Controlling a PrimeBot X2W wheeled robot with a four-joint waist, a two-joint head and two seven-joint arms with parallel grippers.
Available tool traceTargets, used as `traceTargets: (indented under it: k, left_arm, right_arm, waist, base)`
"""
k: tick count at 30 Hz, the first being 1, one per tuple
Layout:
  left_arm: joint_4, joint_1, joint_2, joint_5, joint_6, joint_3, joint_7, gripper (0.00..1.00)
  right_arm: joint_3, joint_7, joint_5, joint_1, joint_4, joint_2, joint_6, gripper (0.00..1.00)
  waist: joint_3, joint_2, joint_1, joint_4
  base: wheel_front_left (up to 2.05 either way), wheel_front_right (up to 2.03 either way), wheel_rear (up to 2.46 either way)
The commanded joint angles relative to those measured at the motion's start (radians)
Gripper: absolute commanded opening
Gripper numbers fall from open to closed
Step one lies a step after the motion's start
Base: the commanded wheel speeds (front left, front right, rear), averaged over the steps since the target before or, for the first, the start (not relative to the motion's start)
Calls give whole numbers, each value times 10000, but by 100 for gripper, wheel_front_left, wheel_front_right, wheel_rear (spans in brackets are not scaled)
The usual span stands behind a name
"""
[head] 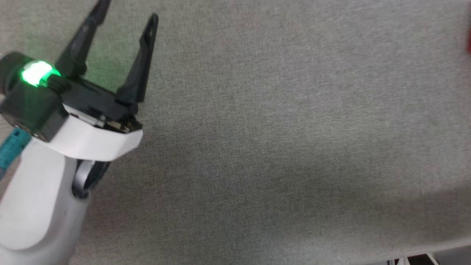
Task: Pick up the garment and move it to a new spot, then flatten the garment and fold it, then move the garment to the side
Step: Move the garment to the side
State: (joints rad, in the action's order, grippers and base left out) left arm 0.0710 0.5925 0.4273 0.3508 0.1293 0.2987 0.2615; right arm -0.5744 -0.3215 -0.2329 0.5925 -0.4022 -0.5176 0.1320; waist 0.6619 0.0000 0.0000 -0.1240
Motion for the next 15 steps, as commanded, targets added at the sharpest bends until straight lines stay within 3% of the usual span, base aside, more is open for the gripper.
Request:
traceTargets:
  k: [1,10,11,12,13,15]
  left_arm:
    - [57,165,44,-7,16,23,49,100]
    - [218,356,103,-45,17,100,49,100]
    - [205,270,75,-45,17,67,49,100]
    - [168,160,49,-44,17,22,49,100]
    - [116,76,22,-23,17,-10,49,100]
    - [33,-73,-26,27,17,-159,49,100]
  right_arm:
    - [-108,210,172,257,-157,-32,-27,0]
    - [-557,1712,1650,1913,-2279,-114,-27,0]
    - [-549,1855,1802,1985,-2502,-119,-27,5]
    - [-512,1982,1961,2014,-2719,-140,-27,47]
    - [-439,2091,2077,2013,-2907,-157,-27,100]
    - [-252,2374,2186,2025,-3171,-207,-27,100]
  waist:
    - [233,0,0,46]
    - [494,0,0,327]
    - [451,0,0,342]
    - [393,0,0,353]
    - [305,0,0,365]
    - [116,0,0,378]
  base:
    - [0,0,0]
    - [0,0,0]
    - [0,0,0]
    - [0,0,0]
    - [0,0,0]
    - [0,0,0]
